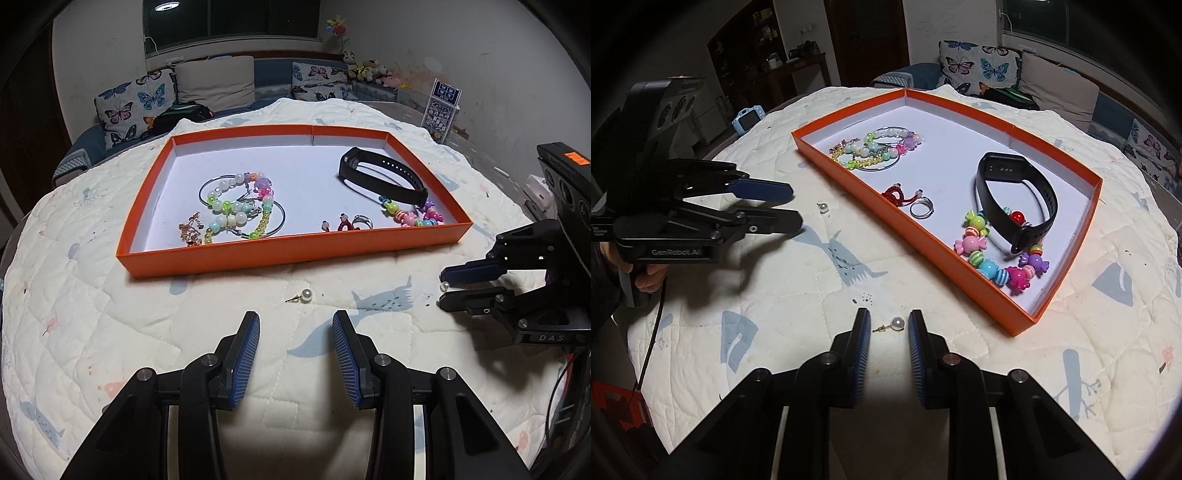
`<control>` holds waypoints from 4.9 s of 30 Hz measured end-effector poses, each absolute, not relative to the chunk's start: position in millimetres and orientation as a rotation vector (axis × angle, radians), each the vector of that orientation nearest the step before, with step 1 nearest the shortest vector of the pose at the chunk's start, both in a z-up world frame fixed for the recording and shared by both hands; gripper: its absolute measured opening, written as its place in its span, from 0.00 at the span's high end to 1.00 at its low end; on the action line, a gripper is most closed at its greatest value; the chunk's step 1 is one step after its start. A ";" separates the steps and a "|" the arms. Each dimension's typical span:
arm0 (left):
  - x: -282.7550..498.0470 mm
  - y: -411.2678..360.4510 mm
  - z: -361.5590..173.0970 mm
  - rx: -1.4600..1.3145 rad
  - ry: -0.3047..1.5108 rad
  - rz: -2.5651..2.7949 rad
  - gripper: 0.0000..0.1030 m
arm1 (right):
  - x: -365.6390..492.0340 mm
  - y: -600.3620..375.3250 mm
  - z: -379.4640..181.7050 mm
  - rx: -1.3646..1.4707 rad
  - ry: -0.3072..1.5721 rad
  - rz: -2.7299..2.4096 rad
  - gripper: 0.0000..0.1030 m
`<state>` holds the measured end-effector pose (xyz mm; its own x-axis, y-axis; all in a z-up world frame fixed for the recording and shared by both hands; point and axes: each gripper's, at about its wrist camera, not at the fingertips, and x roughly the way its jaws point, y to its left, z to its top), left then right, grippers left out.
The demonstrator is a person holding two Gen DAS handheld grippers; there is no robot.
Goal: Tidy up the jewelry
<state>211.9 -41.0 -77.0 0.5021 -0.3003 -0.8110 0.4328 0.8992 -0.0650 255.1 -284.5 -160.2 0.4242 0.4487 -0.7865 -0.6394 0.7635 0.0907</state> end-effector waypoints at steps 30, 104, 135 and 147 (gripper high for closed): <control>230.4 -61.5 -88.8 0.148 0.925 -0.411 0.89 | 255.8 -286.7 -157.5 -0.193 0.898 0.664 0.80; 210.1 -1.8 14.6 0.022 0.716 -0.220 0.15 | 275.4 -291.2 -94.8 -0.023 0.754 0.482 0.40; 62.9 16.2 46.7 0.025 0.611 -0.068 0.00 | 189.2 -294.1 -83.8 -0.073 0.628 0.333 0.25; 47.3 17.4 41.2 -0.002 0.617 -0.056 0.00 | 174.8 -299.6 -82.4 -0.044 0.612 0.342 0.25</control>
